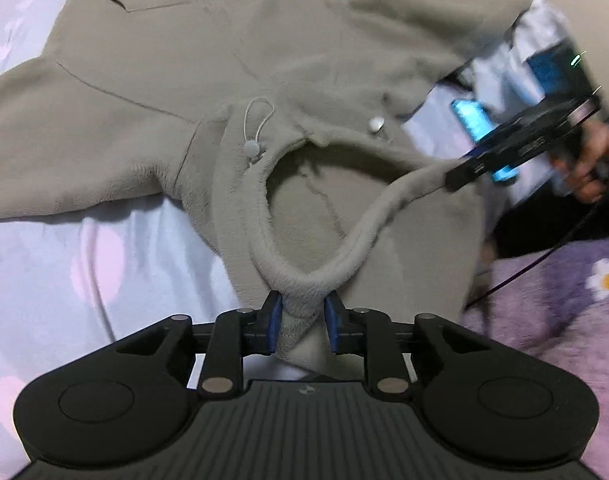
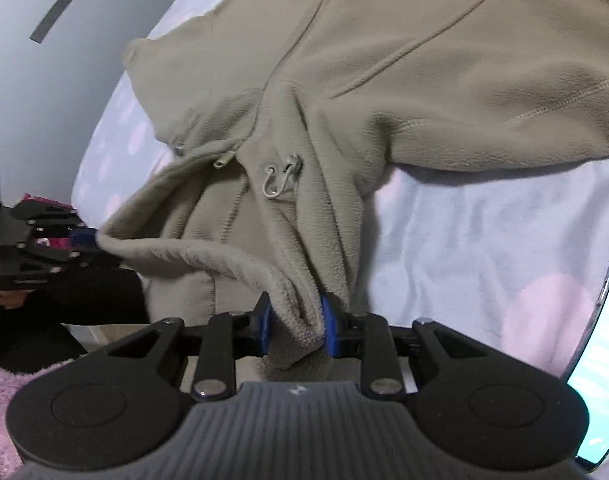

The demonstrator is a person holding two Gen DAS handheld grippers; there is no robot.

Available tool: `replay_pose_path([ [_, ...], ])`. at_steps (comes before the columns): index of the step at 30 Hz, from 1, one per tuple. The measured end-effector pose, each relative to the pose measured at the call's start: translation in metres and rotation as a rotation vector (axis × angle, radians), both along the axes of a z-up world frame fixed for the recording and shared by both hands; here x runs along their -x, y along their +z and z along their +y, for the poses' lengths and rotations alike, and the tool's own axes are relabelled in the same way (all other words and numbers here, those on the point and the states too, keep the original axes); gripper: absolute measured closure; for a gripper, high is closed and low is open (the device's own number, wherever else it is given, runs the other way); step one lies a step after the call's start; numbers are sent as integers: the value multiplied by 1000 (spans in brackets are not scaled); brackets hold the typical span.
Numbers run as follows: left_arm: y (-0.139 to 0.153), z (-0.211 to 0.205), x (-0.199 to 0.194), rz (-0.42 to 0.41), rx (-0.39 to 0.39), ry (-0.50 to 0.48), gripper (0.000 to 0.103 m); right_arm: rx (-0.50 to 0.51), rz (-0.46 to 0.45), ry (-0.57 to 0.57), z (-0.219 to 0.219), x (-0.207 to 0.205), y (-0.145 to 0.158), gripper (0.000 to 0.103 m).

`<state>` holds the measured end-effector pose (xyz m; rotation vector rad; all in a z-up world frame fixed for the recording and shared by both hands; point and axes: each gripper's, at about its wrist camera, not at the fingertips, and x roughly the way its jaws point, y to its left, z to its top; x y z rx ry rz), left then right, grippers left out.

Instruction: Fold clothes

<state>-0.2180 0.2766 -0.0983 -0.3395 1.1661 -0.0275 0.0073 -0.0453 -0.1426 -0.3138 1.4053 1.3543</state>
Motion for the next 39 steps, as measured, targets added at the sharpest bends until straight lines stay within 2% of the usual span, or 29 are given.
replay_pose_path([
  [3,10,33,12,-44,81,131,63,13,-22,2,0,-1,1,75],
  [6,-2,63,8,20,62,284,65,22,-32,3,2,0,0,75],
  [8,-15,73,-1,63,53,334,67,23,-47,15,3,0,-2,75],
  [11,-35,80,-18,96,98,378,67,6,-60,38,4,4,6,69],
  [14,-47,88,-29,84,153,441,67,-42,-58,22,0,1,23,60],
  [17,-55,100,-30,31,239,525,63,-86,-59,-63,-1,-13,33,53],
  [19,-63,103,-30,26,278,565,63,-86,-51,-182,2,-32,28,48],
  [21,-73,101,-33,40,282,580,63,-76,-29,-303,6,-52,19,48],
  [23,-81,96,-37,52,254,571,63,-56,23,-377,12,-65,4,47],
  [26,-92,93,-39,48,240,566,67,-47,42,-387,26,-65,-17,48],
  [29,-96,89,-40,22,251,551,81,-37,43,-377,37,-59,-36,55],
  [30,-93,86,-41,14,232,530,87,-39,60,-373,38,-57,-41,56],
  [32,-87,79,-44,-3,189,488,93,-50,58,-349,39,-52,-44,64],
  [33,-81,75,-46,-12,154,470,95,-58,46,-334,40,-50,-43,81],
  [35,-66,71,-42,-54,110,463,96,-89,-29,-319,39,-49,-30,89],
  [37,-54,73,-37,-83,74,467,96,-131,-131,-324,35,-44,-13,91],
  [39,-54,73,-40,-73,27,448,97,-149,-232,-305,34,-40,-2,91],
])
